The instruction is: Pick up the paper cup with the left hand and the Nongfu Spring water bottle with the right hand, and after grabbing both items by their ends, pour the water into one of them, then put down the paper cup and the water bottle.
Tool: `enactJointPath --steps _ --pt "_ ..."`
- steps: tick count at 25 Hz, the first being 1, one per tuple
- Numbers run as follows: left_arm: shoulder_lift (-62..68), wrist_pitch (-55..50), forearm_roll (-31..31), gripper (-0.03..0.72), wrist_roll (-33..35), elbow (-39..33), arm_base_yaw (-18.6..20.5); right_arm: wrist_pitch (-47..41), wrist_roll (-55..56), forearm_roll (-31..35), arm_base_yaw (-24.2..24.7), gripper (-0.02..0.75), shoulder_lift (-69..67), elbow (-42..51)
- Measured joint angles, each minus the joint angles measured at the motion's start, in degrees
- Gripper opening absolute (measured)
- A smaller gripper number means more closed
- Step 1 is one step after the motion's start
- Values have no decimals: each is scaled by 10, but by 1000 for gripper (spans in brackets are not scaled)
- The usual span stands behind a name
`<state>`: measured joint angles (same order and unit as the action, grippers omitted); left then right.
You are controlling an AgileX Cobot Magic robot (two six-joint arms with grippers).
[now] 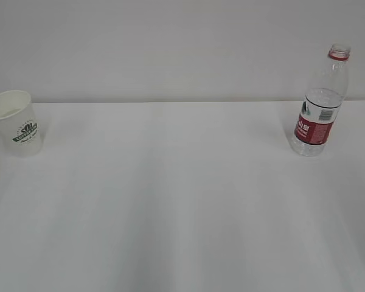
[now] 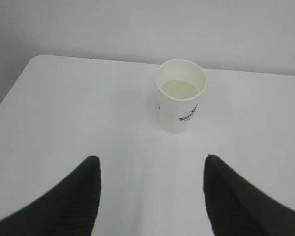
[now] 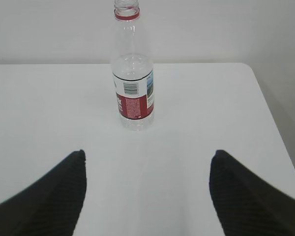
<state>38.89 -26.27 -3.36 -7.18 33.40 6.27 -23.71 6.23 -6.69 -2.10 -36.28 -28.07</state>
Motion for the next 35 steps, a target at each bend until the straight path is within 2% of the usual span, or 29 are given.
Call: enactJointPath --steps 13,22,27,31,35 --pt "-1 -129 -21 475 28 98 0 -125 -6 8 0 587 0 -23" --pt "-1 -231 -21 474 33 101 -39 -149 -7 21 0 587 0 -23" --pt "-1 -278 7 473 33 101 -43 -152 -7 21 0 587 0 -23" --pt "-1 -285 34 472 41 101 -43 -152 -10 22 0 587 0 -23" --pt "-4 -271 34 468 46 94 -43 -150 -47 51 0 587 6 -23"
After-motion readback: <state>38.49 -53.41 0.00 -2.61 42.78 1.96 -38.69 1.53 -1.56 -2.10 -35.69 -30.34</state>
